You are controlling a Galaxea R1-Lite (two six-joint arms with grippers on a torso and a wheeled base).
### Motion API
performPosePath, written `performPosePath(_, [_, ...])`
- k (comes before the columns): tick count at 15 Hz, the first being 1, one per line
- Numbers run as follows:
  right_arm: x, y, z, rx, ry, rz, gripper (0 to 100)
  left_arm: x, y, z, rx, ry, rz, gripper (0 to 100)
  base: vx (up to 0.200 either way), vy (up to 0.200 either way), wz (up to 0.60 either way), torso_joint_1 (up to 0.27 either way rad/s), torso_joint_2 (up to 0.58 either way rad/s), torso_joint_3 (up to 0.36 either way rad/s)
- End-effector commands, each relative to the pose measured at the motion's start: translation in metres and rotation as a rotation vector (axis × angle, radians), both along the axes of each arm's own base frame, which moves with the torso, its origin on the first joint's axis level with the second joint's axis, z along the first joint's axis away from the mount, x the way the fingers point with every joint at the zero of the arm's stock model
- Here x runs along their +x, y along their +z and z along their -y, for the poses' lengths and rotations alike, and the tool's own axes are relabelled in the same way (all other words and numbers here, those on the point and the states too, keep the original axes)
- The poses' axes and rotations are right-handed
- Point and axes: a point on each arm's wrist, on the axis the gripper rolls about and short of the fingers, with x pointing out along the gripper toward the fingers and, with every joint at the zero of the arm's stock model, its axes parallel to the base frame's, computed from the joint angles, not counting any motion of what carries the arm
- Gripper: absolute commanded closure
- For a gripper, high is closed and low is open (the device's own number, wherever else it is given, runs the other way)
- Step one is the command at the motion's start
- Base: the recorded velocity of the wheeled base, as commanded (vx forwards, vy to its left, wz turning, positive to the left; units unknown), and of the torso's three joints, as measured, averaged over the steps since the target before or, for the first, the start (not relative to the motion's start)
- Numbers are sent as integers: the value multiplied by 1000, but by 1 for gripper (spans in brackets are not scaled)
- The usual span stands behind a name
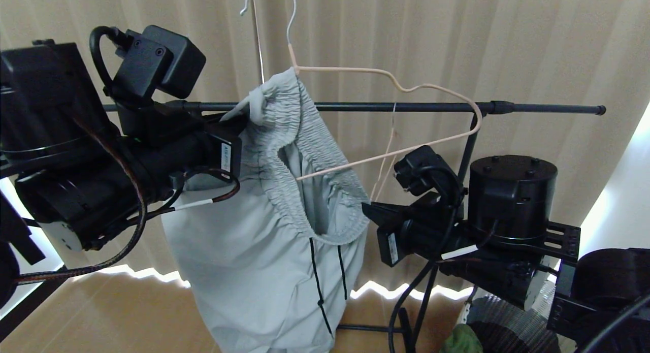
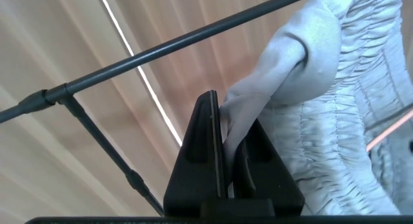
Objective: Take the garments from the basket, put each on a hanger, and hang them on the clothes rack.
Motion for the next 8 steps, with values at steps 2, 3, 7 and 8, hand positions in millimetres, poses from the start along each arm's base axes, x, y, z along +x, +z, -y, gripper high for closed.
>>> performPosePath(2, [3, 9, 11, 19, -34, 21, 100, -1, 0, -2, 6, 5, 3, 100, 0, 0, 0, 0, 0, 0])
performPosePath(3, [4, 10, 14, 22, -45, 25, 100, -1, 0, -3, 15, 9, 6, 100, 0, 0, 0, 0, 0, 0])
performPosePath(7, [14, 25, 47, 47, -151, 63, 100, -7, -4, -8, 113, 14, 30, 100, 0, 0, 0, 0, 0, 0])
performPosePath(8, [16, 27, 51, 52, -164, 69, 100, -7, -5, -8, 136, 15, 32, 100, 0, 0, 0, 0, 0, 0])
